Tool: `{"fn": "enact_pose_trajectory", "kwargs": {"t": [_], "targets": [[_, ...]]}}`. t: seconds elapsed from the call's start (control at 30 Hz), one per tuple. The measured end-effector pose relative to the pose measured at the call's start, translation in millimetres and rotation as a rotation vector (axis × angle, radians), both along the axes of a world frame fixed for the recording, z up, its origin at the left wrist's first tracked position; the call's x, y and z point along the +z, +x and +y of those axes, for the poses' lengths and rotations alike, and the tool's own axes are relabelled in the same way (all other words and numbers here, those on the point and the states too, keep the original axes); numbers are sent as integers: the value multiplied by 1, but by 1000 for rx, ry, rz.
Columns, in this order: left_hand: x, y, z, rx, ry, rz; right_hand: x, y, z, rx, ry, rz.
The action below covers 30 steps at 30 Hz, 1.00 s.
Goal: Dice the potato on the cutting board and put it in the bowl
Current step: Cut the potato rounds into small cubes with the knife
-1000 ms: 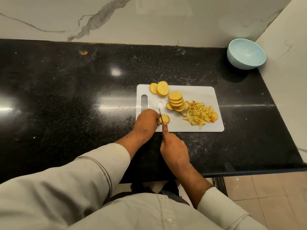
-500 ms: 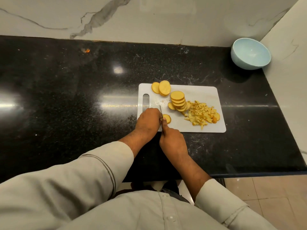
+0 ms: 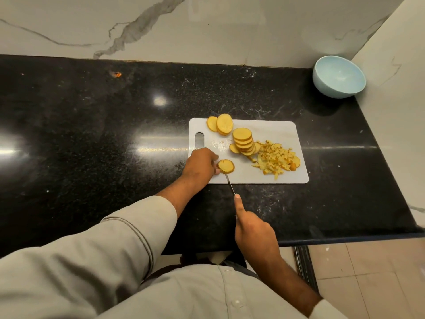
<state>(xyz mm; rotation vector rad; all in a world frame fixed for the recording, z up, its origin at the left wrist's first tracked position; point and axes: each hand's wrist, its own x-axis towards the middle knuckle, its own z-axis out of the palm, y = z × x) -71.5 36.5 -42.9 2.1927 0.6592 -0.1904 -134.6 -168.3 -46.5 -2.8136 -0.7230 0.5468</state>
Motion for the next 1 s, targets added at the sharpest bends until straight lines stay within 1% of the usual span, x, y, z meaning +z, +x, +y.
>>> {"fn": "enact_pose_trajectory", "kwargs": {"t": [0.07,0.17,0.23,0.3,0.37,0.47,0.63,0.77,0.87,1.0], "targets": [[2,-1,3,27,-17,10,1,6,17,7,27,-30],[3,-4,2,54,22,5,-2,18,43,21,24,-40],[4,-6,0,72,22,-13,-4,23,55,-7,31,-35],[5,-8,-1,78,-17,-35,-6,29,62,-54,57,-13],[6,-9,-1,45,-32,-46,-8,35,65,-76,72,-23],[7,-5,-3,-42,47,-22,-11,42,60,-110,75,-51],[7,0,-10,-112,210,19,-12,53,41,-199,67,-57],[8,10,-11,-122,296,69,-13,65,19,-176,51,-77],[7,21,-14,-115,299,86,-13,70,6,-144,53,-56],[14,39,-27,-129,202,-40,-11,79,-7,-51,14,-60]]}}
